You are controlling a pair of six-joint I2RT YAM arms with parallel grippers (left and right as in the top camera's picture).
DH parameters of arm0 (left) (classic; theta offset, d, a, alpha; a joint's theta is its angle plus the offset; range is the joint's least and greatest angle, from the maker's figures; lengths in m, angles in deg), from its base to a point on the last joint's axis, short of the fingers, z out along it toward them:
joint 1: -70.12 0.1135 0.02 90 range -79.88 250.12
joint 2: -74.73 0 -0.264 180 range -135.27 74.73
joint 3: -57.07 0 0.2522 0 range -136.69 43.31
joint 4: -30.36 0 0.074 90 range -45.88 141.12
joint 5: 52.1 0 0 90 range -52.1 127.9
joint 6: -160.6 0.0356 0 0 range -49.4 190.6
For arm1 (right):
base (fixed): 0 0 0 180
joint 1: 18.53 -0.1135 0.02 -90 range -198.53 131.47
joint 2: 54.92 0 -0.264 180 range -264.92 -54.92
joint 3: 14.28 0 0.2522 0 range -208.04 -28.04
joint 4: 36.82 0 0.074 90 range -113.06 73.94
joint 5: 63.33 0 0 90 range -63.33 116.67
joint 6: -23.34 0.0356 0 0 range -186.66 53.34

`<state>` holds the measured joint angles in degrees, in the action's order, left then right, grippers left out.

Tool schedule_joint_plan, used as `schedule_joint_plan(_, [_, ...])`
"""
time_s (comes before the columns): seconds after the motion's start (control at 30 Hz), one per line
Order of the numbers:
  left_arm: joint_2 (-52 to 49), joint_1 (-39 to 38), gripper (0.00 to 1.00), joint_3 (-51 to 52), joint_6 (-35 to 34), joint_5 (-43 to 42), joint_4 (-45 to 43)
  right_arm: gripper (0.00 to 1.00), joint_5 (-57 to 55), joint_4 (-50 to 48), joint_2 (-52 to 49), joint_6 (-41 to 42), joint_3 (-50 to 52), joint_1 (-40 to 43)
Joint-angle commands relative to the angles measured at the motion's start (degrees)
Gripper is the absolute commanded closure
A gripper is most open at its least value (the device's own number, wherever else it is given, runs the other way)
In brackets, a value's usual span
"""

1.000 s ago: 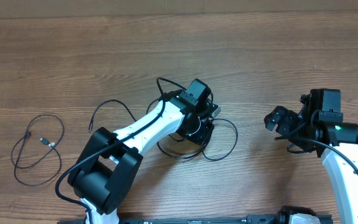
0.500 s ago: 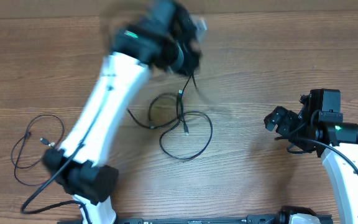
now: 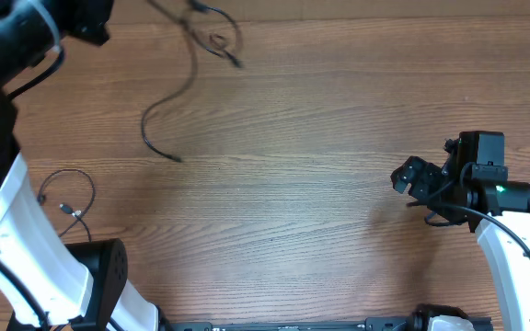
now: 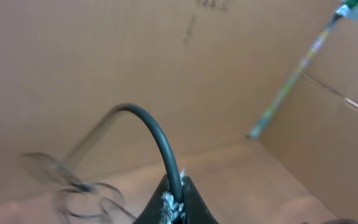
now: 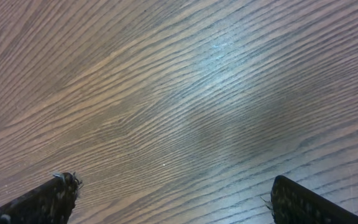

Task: Untangle cables
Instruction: 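Lift the coil with the left gripper and pull it up-left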

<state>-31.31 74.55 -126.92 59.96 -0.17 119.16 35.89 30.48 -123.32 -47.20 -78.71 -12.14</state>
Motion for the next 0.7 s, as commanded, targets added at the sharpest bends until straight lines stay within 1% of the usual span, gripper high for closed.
schedule_joint_plan(0.0, [-1.0, -0.6, 0.96, 0.3, -1.3, -6.5, 4.9, 0.03, 0.3, -0.5, 0.9, -0.2, -0.9, 0.2])
schedule_joint_plan(0.1, [-1.5, -2.8, 0.96, 0.8, 0.8, -7.1, 7.6, 0.03, 1.2, -0.5, 0.9, -0.2, -1.0, 0.2])
schedule_joint_plan(0.17, [-1.7, -4.9, 0.96, 1.0, 3.9, -11.5, 7.2, 0.03, 1.2, -0.5, 0.9, -0.2, -0.9, 0.2])
schedule_joint_plan(0.27, [-1.6, -8.1, 0.96, 1.0, 11.2, -20.6, 5.4, 0.03, 1.2, -0.5, 0.9, -0.2, -0.9, 0.2])
schedule_joint_plan(0.33, [-1.6, -9.9, 0.96, 1.0, 14.4, -21.7, 5.0, 0.03, 1.2, -0.5, 0.9, -0.2, -0.9, 0.2])
schedule_joint_plan(0.37, [-1.6, -10.4, 0.96, 1.0, 15.5, -20.6, 5.2, 0.03, 1.2, -0.5, 0.9, -0.2, -0.9, 0.2])
schedule_joint_plan(0.43, [-1.7, -11.0, 0.96, 1.0, 15.8, -13.7, 6.2, 0.03, 1.4, -0.5, 0.9, -0.2, -0.9, 0.2])
schedule_joint_plan(0.47, [-1.6, -11.2, 0.96, 1.0, 15.8, -9.4, 7.0, 0.03, 1.5, -0.5, 0.9, -0.2, -0.9, 0.2])
schedule_joint_plan(0.53, [-1.7, -11.2, 0.96, 1.1, 14.3, 3.8, 9.2, 0.02, 3.6, -1.2, 0.9, -0.2, -0.9, 0.2])
schedule_joint_plan(0.6, [-1.9, -11.2, 0.96, 1.5, 9.3, 13.2, 10.9, 0.02, 10.6, -3.3, 0.9, -1.6, -0.9, 0.2])
schedule_joint_plan(0.63, [-1.9, -11.2, 0.96, 1.6, 7.7, 14.0, 11.5, 0.04, 16.9, -5.2, 0.9, -4.0, -0.9, 0.2])
schedule_joint_plan(0.67, [-2.0, -11.2, 0.96, 1.7, 7.7, 13.1, 11.7, 0.05, 21.6, -6.9, 0.9, -5.1, -0.9, 0.1])
